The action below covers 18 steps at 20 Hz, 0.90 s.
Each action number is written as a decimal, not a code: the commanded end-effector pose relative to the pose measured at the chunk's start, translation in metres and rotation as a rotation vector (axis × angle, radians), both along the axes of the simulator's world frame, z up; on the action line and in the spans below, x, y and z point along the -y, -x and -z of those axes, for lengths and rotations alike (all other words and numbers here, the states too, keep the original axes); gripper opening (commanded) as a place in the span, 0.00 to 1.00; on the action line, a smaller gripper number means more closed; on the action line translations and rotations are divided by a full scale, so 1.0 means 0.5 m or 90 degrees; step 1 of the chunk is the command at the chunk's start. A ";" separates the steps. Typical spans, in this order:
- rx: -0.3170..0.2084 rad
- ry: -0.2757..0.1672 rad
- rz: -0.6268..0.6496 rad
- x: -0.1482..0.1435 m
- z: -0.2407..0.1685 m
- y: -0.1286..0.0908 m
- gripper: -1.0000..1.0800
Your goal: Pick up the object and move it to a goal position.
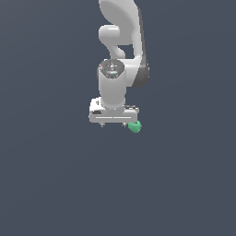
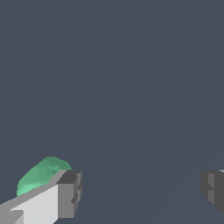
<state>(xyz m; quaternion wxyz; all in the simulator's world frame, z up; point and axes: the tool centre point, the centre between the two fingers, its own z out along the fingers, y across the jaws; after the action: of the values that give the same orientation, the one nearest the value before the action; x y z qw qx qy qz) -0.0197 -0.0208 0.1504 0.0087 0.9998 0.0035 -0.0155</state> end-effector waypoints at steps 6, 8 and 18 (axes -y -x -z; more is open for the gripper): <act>-0.012 0.003 0.011 0.022 0.009 0.007 0.96; -0.020 0.006 0.022 0.039 0.015 0.012 0.96; -0.022 0.006 0.011 0.037 0.020 0.017 0.96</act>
<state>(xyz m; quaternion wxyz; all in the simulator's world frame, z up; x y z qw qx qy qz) -0.0274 -0.0418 0.1410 0.0131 0.9993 -0.0112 -0.0332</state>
